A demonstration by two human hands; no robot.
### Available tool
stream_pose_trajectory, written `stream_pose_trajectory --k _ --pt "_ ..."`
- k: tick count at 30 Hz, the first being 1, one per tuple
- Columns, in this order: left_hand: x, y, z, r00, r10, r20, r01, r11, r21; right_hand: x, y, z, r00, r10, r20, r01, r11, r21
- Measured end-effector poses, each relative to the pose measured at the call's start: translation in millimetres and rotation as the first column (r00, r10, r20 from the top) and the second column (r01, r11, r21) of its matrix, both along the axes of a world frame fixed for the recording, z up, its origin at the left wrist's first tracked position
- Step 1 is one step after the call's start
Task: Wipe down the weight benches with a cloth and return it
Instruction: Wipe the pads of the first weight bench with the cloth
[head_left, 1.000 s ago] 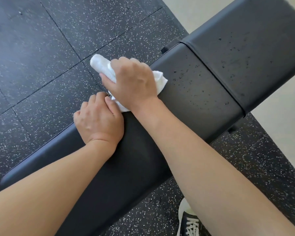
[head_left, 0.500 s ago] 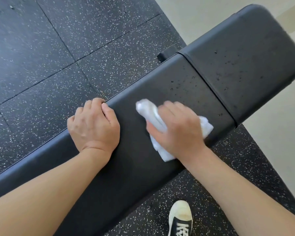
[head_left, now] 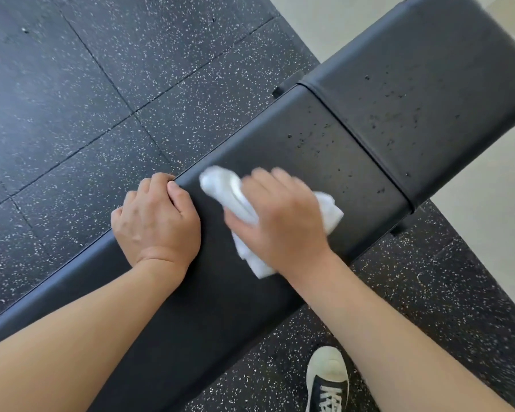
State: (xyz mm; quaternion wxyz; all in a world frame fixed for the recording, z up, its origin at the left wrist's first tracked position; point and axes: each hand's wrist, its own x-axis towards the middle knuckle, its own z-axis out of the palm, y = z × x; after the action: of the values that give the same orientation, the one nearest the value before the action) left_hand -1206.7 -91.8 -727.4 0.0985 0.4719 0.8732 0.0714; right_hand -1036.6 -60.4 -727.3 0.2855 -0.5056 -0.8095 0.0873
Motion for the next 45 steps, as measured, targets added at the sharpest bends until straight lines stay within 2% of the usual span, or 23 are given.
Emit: stream_pose_trajectory --k 3,6,9,12,16,18,21,23,28,32,34,39,42,45 --pt "1.1 0.0 1.1 1.0 -0.001 -0.003 0.001 1.0 0.008 70.3 -53.5 -3.2 0.999 0.025 0.029 -0.025 1.0 0.014" --pt "1.5 0.2 1.0 1.0 0.009 -0.003 -0.009 1.0 -0.003 87.1 -59.5 -3.8 0.997 0.06 0.051 -0.061 0.998 0.025" --pt "2.3 0.0 2.1 1.0 0.02 -0.009 -0.02 1.0 0.008 48.8 -18.5 -0.8 0.999 0.028 0.025 -0.028 0.999 0.017" --pt "4.2 2.6 4.6 0.999 0.034 -0.008 -0.034 0.999 -0.003 -12.4 43.1 8.4 1.0 -0.03 -0.004 0.029 0.992 -0.12" --pt "6.8 4.1 8.9 0.999 0.043 -0.016 -0.044 0.999 -0.021 -76.6 100.6 15.2 0.954 0.172 0.246 -0.117 0.968 -0.223" --pt "7.0 4.2 8.5 0.999 0.046 -0.026 -0.046 0.999 -0.016 -75.6 105.4 11.7 0.936 0.243 0.255 -0.176 0.95 -0.26" --pt "5.7 3.9 6.3 0.999 0.041 -0.031 -0.041 0.999 -0.013 -36.8 72.3 6.4 0.983 0.163 0.09 -0.151 0.981 -0.121" --pt "3.2 2.0 4.9 0.999 0.033 -0.035 -0.034 0.999 -0.017 1.2 31.2 2.0 0.991 0.133 0.034 -0.131 0.99 -0.051" --pt "1.9 0.0 6.2 1.0 0.023 0.001 -0.023 1.0 -0.007 88.1 -43.8 -2.3 0.973 0.202 0.109 -0.195 0.979 -0.065" --pt "0.3 0.7 10.8 0.998 0.015 0.056 -0.012 0.999 -0.051 73.5 -23.2 1.5 0.963 0.23 0.141 -0.232 0.973 -0.002" --pt "-0.8 -0.1 10.9 0.997 0.017 0.078 -0.013 0.999 -0.053 52.9 -0.2 4.3 0.971 0.182 0.157 -0.186 0.982 0.013" --pt "-1.9 1.6 11.1 0.995 0.003 0.098 0.005 0.997 -0.081 -34.1 59.2 8.3 0.979 -0.13 0.157 0.144 0.986 -0.083" --pt "-3.6 0.6 9.1 0.997 -0.009 0.079 0.014 0.998 -0.061 -71.8 68.2 3.2 0.972 -0.115 0.204 0.134 0.988 -0.078" --pt "-4.4 -1.4 9.5 0.997 -0.022 0.079 0.025 0.999 -0.036 -73.4 58.6 5.5 0.98 -0.075 0.187 0.089 0.994 -0.07"
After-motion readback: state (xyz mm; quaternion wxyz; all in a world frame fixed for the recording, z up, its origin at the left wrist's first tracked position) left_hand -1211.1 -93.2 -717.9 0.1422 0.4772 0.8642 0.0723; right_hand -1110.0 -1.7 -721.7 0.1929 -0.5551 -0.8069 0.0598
